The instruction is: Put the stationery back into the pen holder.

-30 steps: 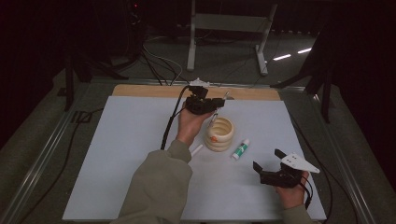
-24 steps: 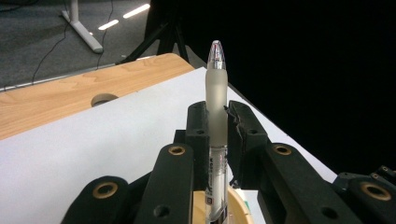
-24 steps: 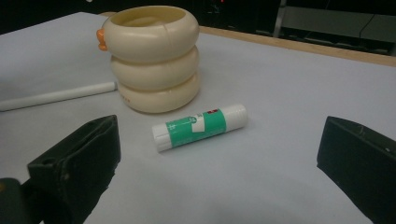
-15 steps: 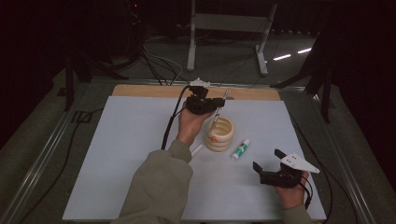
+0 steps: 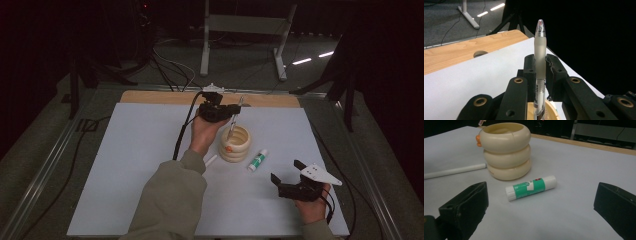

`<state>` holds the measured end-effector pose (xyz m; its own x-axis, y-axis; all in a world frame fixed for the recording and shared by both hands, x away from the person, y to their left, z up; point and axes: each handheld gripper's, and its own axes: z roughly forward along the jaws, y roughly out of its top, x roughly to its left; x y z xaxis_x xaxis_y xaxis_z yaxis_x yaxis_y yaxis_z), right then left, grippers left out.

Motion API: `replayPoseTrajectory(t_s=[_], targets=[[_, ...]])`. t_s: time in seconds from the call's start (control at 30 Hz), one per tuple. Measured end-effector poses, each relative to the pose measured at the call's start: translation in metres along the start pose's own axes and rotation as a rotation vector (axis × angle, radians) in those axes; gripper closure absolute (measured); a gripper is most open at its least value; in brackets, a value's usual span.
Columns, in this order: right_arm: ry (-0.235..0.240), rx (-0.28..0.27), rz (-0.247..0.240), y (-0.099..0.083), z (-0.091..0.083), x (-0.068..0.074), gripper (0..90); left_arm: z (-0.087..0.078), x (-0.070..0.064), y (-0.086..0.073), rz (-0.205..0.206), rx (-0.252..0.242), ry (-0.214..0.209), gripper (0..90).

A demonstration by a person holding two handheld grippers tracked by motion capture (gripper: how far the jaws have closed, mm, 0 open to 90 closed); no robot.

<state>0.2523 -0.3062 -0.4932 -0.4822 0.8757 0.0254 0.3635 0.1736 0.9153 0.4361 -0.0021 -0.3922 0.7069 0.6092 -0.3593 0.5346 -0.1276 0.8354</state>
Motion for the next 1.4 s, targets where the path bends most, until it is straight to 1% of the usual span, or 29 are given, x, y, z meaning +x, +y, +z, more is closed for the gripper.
replayPoseTrajectory(t_s=[0.17, 0.43, 0.63, 0.87, 1.03, 1.4], targets=[[0.0, -0.001, -0.003, 0.0, 0.0, 0.0, 0.0, 0.0, 0.0, 0.0, 0.003, -0.001, 0.0, 79.9], [0.001, 0.001, -0.001, 0.0, 0.0, 0.0, 0.0, 0.001, 0.001, 0.0, -0.005, -0.003, -0.001, 79.6], [0.0, 0.0, -0.001, 0.0, 0.0, 0.0, 0.0, 0.004, 0.001, -0.003, 0.003, 0.014, 0.004, 79.5], [0.0, 0.0, -0.002, 0.0, 0.0, 0.0, 0.0, 0.006, 0.003, -0.008, -0.001, 0.027, 0.009, 79.6], [0.0, 0.001, -0.002, 0.0, 0.0, 0.0, 0.0, 0.009, 0.005, -0.015, -0.007, 0.038, 0.005, 79.5], [-0.001, -0.001, -0.001, 0.0, 0.0, 0.0, 0.0, 0.016, 0.007, -0.037, -0.01, 0.079, 0.005, 79.5]])
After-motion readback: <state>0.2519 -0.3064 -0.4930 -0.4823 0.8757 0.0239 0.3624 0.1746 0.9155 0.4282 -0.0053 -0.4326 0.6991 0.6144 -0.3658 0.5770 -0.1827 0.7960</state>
